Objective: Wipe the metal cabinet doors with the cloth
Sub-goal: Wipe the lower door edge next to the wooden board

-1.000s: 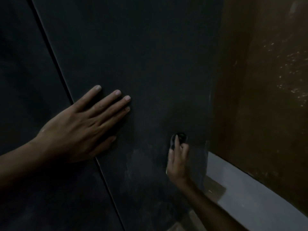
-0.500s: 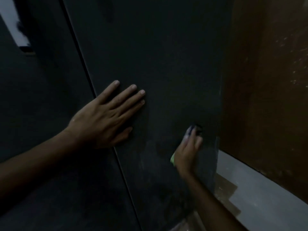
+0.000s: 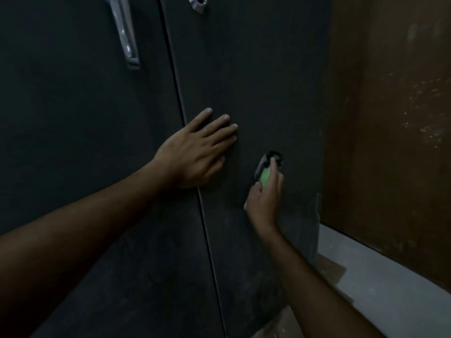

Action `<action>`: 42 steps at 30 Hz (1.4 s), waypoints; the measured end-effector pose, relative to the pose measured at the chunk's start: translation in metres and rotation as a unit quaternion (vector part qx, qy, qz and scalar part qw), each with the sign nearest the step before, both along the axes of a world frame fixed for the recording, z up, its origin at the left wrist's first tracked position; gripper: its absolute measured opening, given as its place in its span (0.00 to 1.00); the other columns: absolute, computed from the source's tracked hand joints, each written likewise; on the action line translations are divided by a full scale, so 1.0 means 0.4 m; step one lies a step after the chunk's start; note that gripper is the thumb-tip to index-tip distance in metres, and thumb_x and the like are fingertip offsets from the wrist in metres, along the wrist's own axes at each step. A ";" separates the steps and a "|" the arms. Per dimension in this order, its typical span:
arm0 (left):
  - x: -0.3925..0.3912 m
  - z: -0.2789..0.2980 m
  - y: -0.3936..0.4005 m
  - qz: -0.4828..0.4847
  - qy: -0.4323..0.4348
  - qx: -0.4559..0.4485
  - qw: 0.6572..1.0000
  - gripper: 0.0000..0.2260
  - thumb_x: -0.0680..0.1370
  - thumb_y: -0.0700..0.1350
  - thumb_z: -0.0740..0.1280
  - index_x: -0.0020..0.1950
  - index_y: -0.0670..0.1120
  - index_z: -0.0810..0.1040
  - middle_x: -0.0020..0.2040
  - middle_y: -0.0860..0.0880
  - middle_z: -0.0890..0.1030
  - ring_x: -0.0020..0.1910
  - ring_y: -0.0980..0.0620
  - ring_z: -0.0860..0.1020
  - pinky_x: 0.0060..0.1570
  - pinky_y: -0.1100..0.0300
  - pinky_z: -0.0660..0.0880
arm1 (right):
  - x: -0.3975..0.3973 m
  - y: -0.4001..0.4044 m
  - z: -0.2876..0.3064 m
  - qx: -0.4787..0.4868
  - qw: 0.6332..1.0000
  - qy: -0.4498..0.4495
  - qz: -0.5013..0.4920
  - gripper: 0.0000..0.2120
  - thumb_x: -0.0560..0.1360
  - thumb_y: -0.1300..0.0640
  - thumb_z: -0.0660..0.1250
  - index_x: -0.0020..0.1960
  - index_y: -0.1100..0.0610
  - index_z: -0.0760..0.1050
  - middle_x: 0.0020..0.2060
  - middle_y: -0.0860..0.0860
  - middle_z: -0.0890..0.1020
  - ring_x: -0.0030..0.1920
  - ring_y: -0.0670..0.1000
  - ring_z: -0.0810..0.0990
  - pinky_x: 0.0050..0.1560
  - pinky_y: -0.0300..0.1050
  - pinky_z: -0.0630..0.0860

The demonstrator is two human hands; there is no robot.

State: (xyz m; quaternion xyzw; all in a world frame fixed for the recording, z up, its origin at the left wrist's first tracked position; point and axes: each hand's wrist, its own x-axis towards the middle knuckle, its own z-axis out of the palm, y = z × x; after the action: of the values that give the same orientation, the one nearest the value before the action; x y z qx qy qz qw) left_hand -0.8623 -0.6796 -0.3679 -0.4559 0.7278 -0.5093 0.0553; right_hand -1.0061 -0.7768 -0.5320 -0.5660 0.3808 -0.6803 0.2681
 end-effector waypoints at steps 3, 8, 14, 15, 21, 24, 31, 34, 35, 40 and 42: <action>0.033 -0.006 0.048 -0.041 0.071 0.022 0.996 0.27 0.84 0.54 0.49 0.77 0.43 0.75 0.78 0.45 0.73 0.82 0.44 0.64 0.83 0.42 0.54 | 0.081 0.140 -0.066 -0.132 0.985 0.094 0.053 0.31 0.77 0.64 0.63 0.79 0.58 0.63 0.74 0.53 0.69 0.73 0.51 0.67 0.74 0.38 0.61; 0.146 -0.025 0.173 -0.044 0.056 0.000 0.997 0.28 0.80 0.51 0.51 0.75 0.44 0.76 0.79 0.44 0.72 0.81 0.42 0.65 0.82 0.43 0.55 | 0.032 0.124 -0.122 -0.179 0.967 0.180 0.008 0.33 0.73 0.73 0.64 0.76 0.54 0.69 0.62 0.55 0.69 0.60 0.51 0.71 0.65 0.33 0.68; 0.174 -0.028 0.219 -0.046 0.087 -0.009 0.995 0.27 0.79 0.50 0.57 0.77 0.44 0.74 0.78 0.44 0.73 0.82 0.43 0.64 0.83 0.44 0.53 | 0.156 0.225 -0.035 -0.214 0.962 0.166 0.041 0.29 0.76 0.64 0.63 0.76 0.51 0.71 0.65 0.55 0.68 0.64 0.48 0.72 0.67 0.37 0.70; 0.169 -0.037 0.224 -0.043 0.103 -0.012 0.994 0.27 0.79 0.51 0.57 0.77 0.44 0.74 0.79 0.44 0.72 0.82 0.43 0.63 0.83 0.44 0.51 | 0.147 0.237 -0.089 -0.255 0.937 0.230 0.067 0.30 0.74 0.62 0.64 0.75 0.49 0.71 0.66 0.55 0.68 0.65 0.54 0.73 0.67 0.43 0.72; 0.199 -0.149 0.329 -0.051 0.239 -0.140 0.959 0.23 0.77 0.44 0.66 0.73 0.45 0.79 0.77 0.47 0.75 0.83 0.43 0.61 0.83 0.40 0.47 | 0.147 0.227 -0.126 -0.260 0.942 0.203 0.054 0.28 0.73 0.65 0.64 0.73 0.53 0.75 0.60 0.50 0.69 0.59 0.52 0.76 0.61 0.32 0.70; 0.222 -0.194 0.382 -0.054 0.308 -0.181 0.932 0.23 0.77 0.38 0.66 0.73 0.44 0.78 0.78 0.46 0.73 0.83 0.43 0.60 0.83 0.41 0.46 | 0.235 0.275 -0.049 -0.239 0.959 0.150 0.000 0.30 0.73 0.67 0.63 0.74 0.52 0.73 0.63 0.54 0.70 0.62 0.55 0.73 0.62 0.37 0.68; 0.295 -0.270 0.475 -0.020 0.280 -0.192 0.940 0.24 0.80 0.39 0.63 0.78 0.43 0.73 0.82 0.43 0.65 0.84 0.41 0.57 0.83 0.39 0.48 | 0.187 0.250 -0.202 -0.489 0.793 0.362 0.029 0.21 0.78 0.57 0.66 0.70 0.46 0.72 0.62 0.55 0.72 0.51 0.62 0.80 0.48 0.55 0.76; 0.332 -0.290 0.517 0.008 0.246 -0.194 0.950 0.26 0.81 0.45 0.62 0.80 0.44 0.70 0.84 0.44 0.62 0.85 0.42 0.55 0.83 0.37 0.46 | 0.220 0.225 -0.104 -0.319 0.926 0.197 -0.051 0.27 0.73 0.59 0.63 0.72 0.51 0.73 0.60 0.56 0.71 0.55 0.61 0.74 0.52 0.59 0.75; 0.339 -0.289 0.528 0.014 0.241 -0.185 0.952 0.27 0.81 0.48 0.61 0.81 0.44 0.69 0.85 0.44 0.60 0.85 0.43 0.54 0.83 0.38 0.45 | 0.249 0.248 -0.071 -0.264 0.951 0.148 -0.063 0.28 0.73 0.59 0.62 0.73 0.53 0.73 0.61 0.57 0.71 0.57 0.61 0.72 0.55 0.57 0.74; 0.361 -0.276 0.601 0.025 0.245 -0.209 0.946 0.28 0.82 0.50 0.62 0.81 0.42 0.69 0.84 0.42 0.61 0.85 0.41 0.55 0.82 0.36 0.47 | 0.359 0.412 -0.137 -0.438 0.862 0.254 0.022 0.27 0.74 0.55 0.67 0.73 0.50 0.75 0.62 0.56 0.71 0.54 0.62 0.73 0.53 0.57 0.73; 0.386 -0.274 0.651 0.030 0.244 -0.233 0.941 0.27 0.81 0.49 0.62 0.80 0.41 0.70 0.83 0.41 0.63 0.84 0.39 0.58 0.82 0.36 0.48 | 0.336 0.379 -0.141 -0.506 0.812 0.288 0.041 0.24 0.75 0.53 0.68 0.70 0.49 0.77 0.60 0.55 0.72 0.51 0.61 0.75 0.49 0.56 0.73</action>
State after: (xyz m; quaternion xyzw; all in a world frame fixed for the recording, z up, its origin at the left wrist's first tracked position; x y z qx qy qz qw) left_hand -0.7079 -0.4191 -0.4774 -0.5881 0.5659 -0.5358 -0.2164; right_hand -0.8717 -0.6251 -0.5885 -0.8068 0.0190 -0.5711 -0.1500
